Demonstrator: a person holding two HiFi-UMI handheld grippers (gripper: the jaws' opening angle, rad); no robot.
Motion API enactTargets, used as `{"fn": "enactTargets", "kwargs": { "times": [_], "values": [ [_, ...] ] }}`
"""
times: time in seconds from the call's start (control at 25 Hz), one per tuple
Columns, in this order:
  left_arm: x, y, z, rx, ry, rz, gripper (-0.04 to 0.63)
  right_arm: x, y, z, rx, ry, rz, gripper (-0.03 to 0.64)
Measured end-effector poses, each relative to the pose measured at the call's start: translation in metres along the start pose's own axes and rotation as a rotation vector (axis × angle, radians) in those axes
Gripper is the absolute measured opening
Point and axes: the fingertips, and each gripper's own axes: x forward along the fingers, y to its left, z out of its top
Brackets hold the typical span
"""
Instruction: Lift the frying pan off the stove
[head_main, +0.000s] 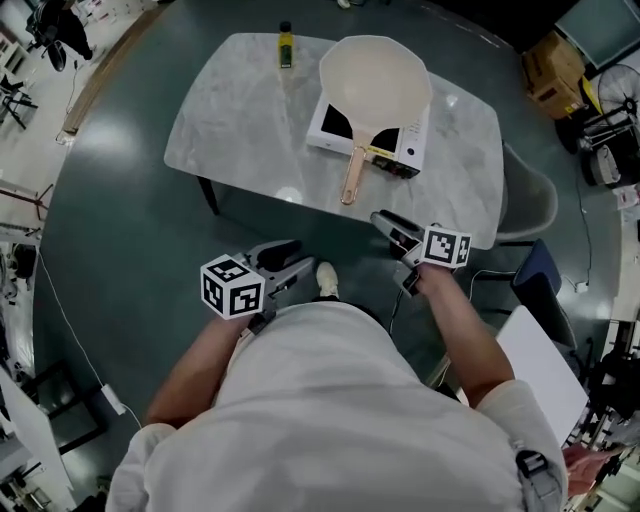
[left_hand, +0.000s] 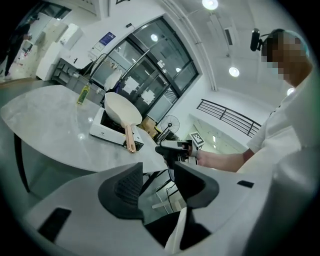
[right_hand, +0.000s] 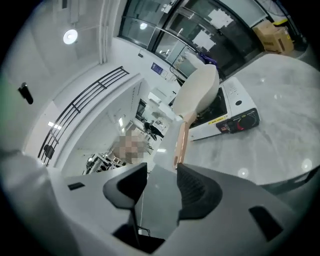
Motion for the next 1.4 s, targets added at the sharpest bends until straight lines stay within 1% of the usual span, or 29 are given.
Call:
{"fn": "enactTargets", "kwargs": {
  "times": [0.2, 0.44, 0.64, 0.88, 0.96, 1.08, 1.2, 1.24, 1.28, 1.4],
  "values": [
    [0.049, 0.026, 0.019, -0.071, 0.023, 0.002, 0.210, 0.032, -0.042, 0.051, 0.122, 0.002, 0.063, 0.222],
    [0.099, 0.060, 0.033, -0.143, 0.030, 0.003, 0.235, 0.075, -0.074, 0.093, 0.194, 0.044, 0.135, 0.260],
    [0.133, 0.083, 0.034, -0.204, 0.050, -0.005, 0.247, 0.111, -0.089, 0.112, 0.232, 0.096, 0.172, 0.290],
    [0.161, 0.095, 0.031, -0.266, 0.070, -0.040, 0.249, 0.146, -0.092, 0.127, 0.282, 0.124, 0.239, 0.298],
    [0.169, 0.097, 0.031, -0.294, 0.069, -0.060, 0.249, 0.154, -0.094, 0.131, 0.297, 0.128, 0.244, 0.295],
    [0.179, 0.100, 0.031, -0.323, 0.072, -0.083, 0.249, 0.163, -0.093, 0.137, 0.287, 0.129, 0.258, 0.281],
    [0.187, 0.099, 0.032, -0.334, 0.074, -0.097, 0.247, 0.169, -0.089, 0.141, 0.308, 0.120, 0.288, 0.232],
    [0.189, 0.099, 0.033, -0.336, 0.074, -0.098, 0.243, 0.170, -0.089, 0.142, 0.310, 0.117, 0.291, 0.229],
    [0.190, 0.099, 0.033, -0.336, 0.075, -0.095, 0.214, 0.171, -0.089, 0.143, 0.308, 0.116, 0.291, 0.226],
    [0.192, 0.104, 0.031, -0.332, 0.081, -0.071, 0.148, 0.173, -0.090, 0.144, 0.290, 0.118, 0.285, 0.181]
  ]
}}
